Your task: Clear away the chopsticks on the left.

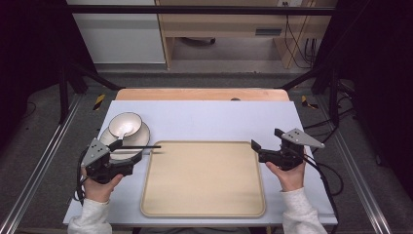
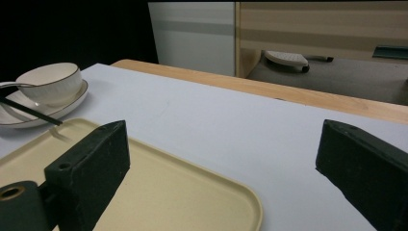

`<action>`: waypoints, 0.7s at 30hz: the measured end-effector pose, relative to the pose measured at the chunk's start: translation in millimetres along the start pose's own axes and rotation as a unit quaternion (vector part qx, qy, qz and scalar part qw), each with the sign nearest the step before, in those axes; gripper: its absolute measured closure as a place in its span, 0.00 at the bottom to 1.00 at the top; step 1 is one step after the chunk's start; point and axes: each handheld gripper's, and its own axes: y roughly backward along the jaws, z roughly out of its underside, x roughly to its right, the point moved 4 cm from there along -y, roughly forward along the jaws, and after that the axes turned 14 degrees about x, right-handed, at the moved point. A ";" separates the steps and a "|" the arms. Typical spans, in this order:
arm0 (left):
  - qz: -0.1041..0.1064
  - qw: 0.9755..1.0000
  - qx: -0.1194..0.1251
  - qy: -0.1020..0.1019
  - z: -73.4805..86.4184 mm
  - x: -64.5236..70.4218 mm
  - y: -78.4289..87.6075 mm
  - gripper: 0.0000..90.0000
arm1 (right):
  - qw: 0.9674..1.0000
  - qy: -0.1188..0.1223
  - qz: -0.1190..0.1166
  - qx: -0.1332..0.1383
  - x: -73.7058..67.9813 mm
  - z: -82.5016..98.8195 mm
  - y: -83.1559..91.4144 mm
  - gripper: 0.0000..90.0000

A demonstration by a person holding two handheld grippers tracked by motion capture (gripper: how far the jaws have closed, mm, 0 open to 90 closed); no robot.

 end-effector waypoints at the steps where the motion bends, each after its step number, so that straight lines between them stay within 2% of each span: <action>1: 0.001 1.000 -0.001 -0.002 0.1 -0.3 -0.1 0.16 | 1.000 0.001 0.000 -0.001 0.0 0.1 0.4 0.05; 9: 0.011 0.999 -0.020 -0.022 5.9 -6.4 0.6 0.17 | 1.000 -0.004 0.006 -0.006 3.0 4.0 5.2 0.05; 16: 0.020 0.998 -0.046 -0.039 12.9 -21.2 8.6 0.19 | 1.000 -0.002 0.004 -0.014 0.5 6.9 6.7 0.06; 21: 0.013 0.997 -0.059 -0.045 18.0 -33.5 15.6 0.19 | 1.000 -0.002 0.000 -0.019 -1.4 7.9 6.6 0.06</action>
